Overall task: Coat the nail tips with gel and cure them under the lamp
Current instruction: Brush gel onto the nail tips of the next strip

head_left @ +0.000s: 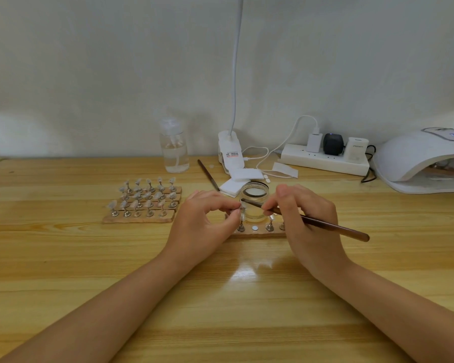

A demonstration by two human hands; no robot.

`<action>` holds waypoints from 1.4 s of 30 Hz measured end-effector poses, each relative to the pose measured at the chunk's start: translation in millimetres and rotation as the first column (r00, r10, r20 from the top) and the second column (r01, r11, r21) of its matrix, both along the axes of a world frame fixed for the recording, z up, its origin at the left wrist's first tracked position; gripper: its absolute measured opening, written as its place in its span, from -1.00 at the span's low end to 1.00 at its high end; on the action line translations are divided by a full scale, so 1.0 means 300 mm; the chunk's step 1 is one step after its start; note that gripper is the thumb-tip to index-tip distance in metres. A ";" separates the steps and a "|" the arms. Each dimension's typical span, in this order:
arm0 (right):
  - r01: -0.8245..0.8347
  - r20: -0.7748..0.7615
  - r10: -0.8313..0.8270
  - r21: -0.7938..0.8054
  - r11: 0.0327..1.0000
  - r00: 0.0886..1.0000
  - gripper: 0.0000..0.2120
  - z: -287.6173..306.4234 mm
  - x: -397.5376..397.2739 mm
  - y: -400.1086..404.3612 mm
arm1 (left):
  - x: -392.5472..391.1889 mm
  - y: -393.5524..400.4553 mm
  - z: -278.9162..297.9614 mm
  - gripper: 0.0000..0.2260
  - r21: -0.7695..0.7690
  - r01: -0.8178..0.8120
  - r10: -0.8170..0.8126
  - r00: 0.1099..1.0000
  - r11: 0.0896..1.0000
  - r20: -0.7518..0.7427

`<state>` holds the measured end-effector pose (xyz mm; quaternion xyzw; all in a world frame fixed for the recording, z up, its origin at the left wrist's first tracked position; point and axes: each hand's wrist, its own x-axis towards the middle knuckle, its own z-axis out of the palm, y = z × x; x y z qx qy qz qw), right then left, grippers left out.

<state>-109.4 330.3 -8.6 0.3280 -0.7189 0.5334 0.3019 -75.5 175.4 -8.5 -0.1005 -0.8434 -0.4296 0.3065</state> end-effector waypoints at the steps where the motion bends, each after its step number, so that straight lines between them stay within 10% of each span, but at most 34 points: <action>1: 0.003 -0.004 -0.003 0.005 1.000 1.000 -0.68 0.001 0.000 0.000 | -0.002 0.000 -0.001 -0.91 0.000 -0.001 0.001 1.000 1.000 0.004; 42: -0.072 0.183 0.098 -0.145 0.987 0.978 -0.56 -0.003 0.006 0.014 | 0.001 -0.006 0.003 -0.81 0.040 -0.005 0.004 1.000 0.999 0.023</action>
